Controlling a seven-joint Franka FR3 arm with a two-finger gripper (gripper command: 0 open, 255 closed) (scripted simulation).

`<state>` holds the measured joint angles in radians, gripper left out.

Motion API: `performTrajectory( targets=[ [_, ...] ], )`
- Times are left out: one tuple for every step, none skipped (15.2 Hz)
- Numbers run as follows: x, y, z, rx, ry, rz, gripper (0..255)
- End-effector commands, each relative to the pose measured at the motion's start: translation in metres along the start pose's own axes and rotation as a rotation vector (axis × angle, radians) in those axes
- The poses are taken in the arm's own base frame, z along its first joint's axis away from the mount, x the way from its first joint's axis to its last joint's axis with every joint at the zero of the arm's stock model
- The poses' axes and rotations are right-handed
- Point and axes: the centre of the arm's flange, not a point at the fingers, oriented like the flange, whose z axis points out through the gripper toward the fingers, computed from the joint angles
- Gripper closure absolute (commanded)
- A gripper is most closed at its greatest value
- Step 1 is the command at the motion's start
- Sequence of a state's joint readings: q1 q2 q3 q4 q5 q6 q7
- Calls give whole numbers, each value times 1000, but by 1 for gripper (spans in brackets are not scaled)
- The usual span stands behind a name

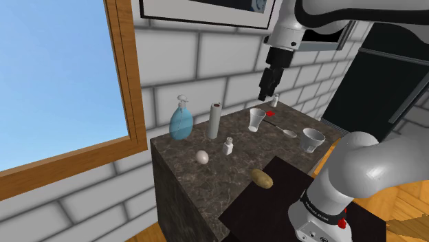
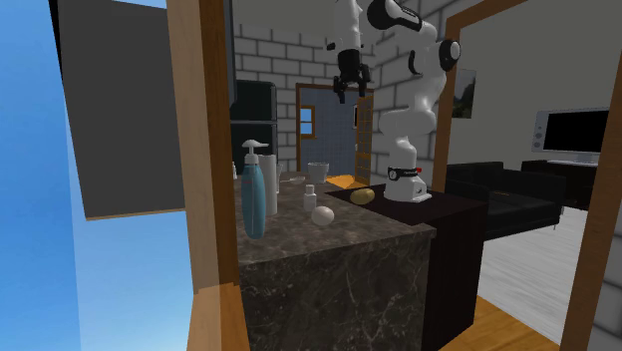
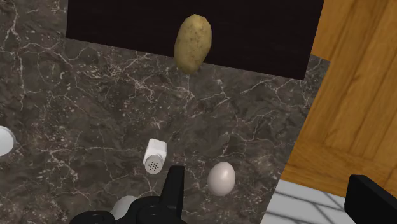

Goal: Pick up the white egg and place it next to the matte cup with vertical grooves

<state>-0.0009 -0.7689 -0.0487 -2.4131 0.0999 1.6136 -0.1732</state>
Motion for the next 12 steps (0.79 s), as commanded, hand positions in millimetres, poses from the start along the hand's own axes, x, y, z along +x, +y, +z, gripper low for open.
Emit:
performTrajectory(
  targets=[
    [0, 0, 0, 0, 0, 0, 0],
    [9, -1, 11, 0, -6, 0, 0],
    [17, -1, 21, -1, -11, 1, 0],
    [26, -2, 32, -1, -17, 1, 0],
    [34, -2, 43, -1, -22, 1, 0],
    [42, -3, 54, -2, -28, 2, 0],
    [51, -3, 65, -2, -34, 2, 0],
    [59, -4, 76, -3, -39, 2, 0],
    [67, -5, 87, -3, -45, 3, 0],
    [75, -5, 98, -3, -50, 3, 0],
    [83, -6, 109, -4, -56, 3, 0],
    [91, -6, 120, -4, -62, 4, 0]
  ],
)
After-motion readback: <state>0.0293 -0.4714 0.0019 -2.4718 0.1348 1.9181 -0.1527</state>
